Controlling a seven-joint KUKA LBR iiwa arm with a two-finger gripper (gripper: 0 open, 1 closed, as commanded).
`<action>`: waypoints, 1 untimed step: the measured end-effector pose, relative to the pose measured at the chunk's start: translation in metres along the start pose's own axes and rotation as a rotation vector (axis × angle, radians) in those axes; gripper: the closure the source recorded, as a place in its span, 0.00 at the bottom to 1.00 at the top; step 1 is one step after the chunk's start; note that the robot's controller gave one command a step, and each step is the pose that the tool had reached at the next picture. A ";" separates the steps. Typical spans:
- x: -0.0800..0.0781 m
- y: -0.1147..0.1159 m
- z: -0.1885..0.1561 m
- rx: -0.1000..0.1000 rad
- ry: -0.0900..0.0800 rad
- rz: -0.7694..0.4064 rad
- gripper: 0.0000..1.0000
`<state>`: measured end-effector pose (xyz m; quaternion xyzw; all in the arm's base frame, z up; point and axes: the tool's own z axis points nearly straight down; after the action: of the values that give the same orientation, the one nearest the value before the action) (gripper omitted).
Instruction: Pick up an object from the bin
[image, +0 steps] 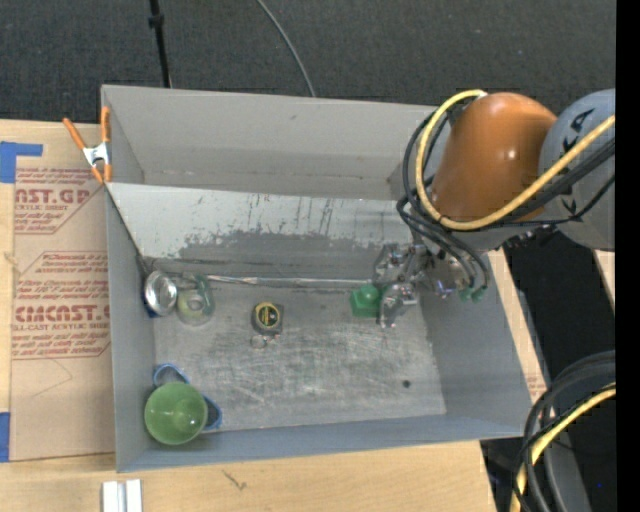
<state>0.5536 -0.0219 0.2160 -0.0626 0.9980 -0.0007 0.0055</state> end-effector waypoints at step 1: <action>-0.022 0.013 -0.073 -0.002 0.001 -0.250 1.00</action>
Offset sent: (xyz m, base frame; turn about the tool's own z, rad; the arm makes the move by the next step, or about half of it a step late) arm 0.0174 0.0144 0.0707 -0.2478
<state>0.5728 -0.0060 0.2890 -0.1866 0.9824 -0.0005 0.0046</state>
